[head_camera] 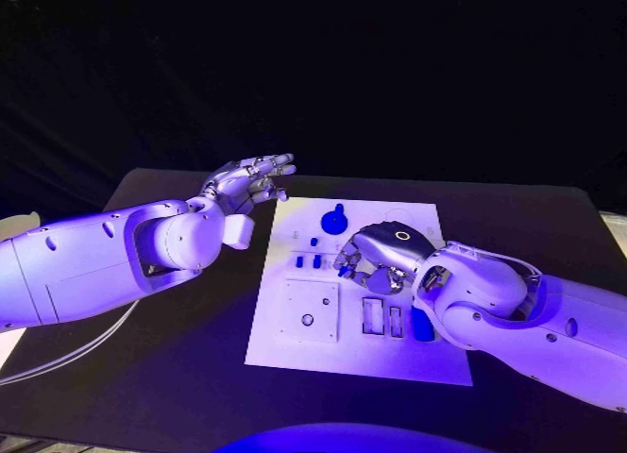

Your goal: Assemble the parts on the task board

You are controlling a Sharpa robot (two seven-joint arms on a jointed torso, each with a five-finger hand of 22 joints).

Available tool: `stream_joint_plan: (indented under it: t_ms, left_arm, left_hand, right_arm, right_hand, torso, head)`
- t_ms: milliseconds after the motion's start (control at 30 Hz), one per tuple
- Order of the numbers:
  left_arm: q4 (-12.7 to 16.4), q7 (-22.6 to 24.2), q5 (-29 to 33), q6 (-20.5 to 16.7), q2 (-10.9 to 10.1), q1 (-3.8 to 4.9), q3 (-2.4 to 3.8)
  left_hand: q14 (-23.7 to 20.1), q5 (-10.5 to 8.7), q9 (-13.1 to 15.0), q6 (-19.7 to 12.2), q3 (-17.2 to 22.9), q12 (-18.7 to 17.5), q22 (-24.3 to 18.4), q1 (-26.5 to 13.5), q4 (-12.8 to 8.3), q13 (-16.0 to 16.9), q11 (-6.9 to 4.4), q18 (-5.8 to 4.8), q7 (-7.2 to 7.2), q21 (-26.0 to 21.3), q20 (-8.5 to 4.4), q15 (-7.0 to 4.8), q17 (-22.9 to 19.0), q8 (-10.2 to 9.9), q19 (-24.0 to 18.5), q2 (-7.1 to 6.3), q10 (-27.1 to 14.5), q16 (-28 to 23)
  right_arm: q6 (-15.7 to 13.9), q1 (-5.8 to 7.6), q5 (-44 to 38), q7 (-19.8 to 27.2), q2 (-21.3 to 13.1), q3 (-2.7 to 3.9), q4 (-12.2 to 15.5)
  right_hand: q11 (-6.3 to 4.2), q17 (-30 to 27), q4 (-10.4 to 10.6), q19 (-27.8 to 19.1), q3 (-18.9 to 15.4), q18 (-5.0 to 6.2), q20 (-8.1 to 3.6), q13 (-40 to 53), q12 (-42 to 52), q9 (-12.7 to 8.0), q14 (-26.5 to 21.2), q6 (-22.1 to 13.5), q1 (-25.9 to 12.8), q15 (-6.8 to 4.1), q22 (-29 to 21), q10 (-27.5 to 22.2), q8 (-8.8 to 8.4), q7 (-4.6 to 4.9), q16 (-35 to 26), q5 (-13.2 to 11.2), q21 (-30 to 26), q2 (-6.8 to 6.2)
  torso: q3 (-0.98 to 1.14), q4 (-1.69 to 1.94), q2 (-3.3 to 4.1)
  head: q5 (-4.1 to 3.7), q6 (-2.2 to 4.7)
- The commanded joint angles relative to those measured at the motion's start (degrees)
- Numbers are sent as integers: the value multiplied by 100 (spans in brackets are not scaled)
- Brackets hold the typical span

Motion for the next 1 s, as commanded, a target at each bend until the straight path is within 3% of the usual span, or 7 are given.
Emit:
stream_joint_plan:
  t_ms: [33, 400, 1000]
  left_arm:
    - [30, 22, 15, 100, 15, 3, 3]
    - [58, 17, 8, 108, 23, 3, 3]
    - [43, 4, 5, 120, 28, 3, 3]
  left_hand:
    - [-44, -14, -6, -22, 1, 37, -8, -3, -41, 8, -5, 57, -1, -36, 22, -1, -5, 24, 10, 35, -36, 21]
    - [-47, -15, -5, -30, -6, 51, -11, -7, -46, 10, -3, 57, 2, -39, 25, 2, -8, 27, 10, 33, -50, 25]
    - [-47, -15, -5, -30, -6, 51, -11, -7, -46, 10, -3, 57, 2, -39, 25, 2, -8, 27, 10, 33, -50, 25]
  right_arm:
    - [110, -87, -91, 141, 107, -15, -90]
    - [198, -282, -105, 191, 361, -62, -349]
    - [291, -349, -119, 237, 434, -77, -331]
  right_hand:
    - [-5, 554, -34, 80, 3, 49, 8, -8, -29, 5, 416, 13, -27, 12, 378, -27, -5, 51, -14, 24, -34, -6]
    - [3, 550, -45, 77, 8, 50, 12, -12, -30, 5, 415, 10, -30, 18, 371, -32, -10, 59, -16, 25, -38, -10]
    - [9, 551, -53, 76, 10, 51, 16, -15, -29, 7, 416, 10, -36, 22, 367, -34, -14, 66, -15, 26, -41, -15]
  torso:
    - [1, 2, -2]
    - [5, 4, -1]
    - [7, -1, -3]
  head:
    - [57, -39]
    - [98, -81]
    - [127, -104]
